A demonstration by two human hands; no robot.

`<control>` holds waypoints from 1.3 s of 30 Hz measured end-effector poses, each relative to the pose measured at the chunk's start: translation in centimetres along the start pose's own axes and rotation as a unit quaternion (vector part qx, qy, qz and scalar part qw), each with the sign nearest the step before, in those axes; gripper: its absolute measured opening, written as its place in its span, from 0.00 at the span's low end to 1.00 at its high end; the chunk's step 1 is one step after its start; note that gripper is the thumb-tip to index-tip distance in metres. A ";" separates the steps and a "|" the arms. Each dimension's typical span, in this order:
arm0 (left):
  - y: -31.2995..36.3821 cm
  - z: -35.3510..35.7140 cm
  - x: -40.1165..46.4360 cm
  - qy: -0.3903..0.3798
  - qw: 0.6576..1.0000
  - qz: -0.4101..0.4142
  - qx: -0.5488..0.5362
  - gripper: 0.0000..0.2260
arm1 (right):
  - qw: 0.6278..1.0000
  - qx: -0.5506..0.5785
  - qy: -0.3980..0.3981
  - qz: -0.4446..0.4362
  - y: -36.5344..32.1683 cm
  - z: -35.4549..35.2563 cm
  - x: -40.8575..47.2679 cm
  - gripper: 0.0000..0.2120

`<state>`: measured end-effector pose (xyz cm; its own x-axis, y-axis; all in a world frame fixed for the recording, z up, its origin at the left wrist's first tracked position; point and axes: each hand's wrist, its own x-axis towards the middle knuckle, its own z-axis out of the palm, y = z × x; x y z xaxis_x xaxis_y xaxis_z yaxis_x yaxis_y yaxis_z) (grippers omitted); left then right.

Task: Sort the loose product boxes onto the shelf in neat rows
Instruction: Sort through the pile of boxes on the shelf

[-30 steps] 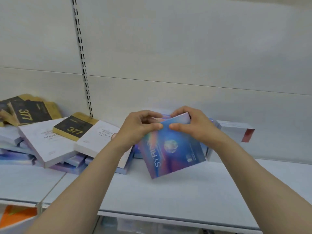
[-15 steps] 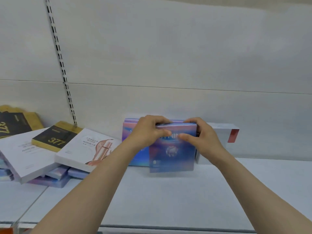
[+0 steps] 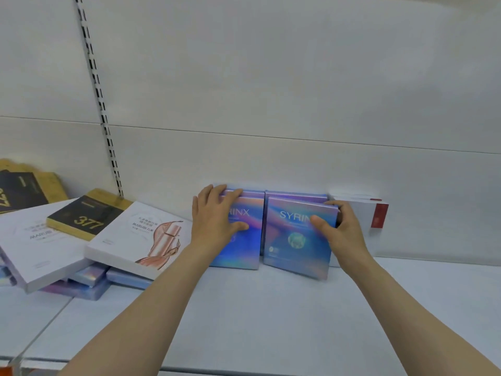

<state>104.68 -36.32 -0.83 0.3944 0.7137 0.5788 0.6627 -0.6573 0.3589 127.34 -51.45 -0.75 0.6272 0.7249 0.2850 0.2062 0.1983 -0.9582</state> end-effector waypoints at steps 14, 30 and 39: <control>-0.2 1.7 0.0 0.067 0.997 0.020 0.014 0.35 | 0.870 -0.453 0.026 -0.192 0.6 1.2 1.7 0.32; 0.1 -5.1 1.2 -0.079 0.997 -0.021 -0.009 0.41 | 0.772 -0.599 -0.018 -0.213 -5.9 3.5 1.9 0.32; -6.4 -20.7 -1.6 -0.109 0.994 -0.002 -0.005 0.32 | 0.775 -0.519 -0.217 -0.288 -17.6 14.1 -1.7 0.26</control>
<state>86.66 -38.28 11.08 0.5213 0.7505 0.4063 0.6580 -0.6566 0.3686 112.11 -46.84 15.25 -0.0592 0.9114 0.4073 0.9925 0.0974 -0.0737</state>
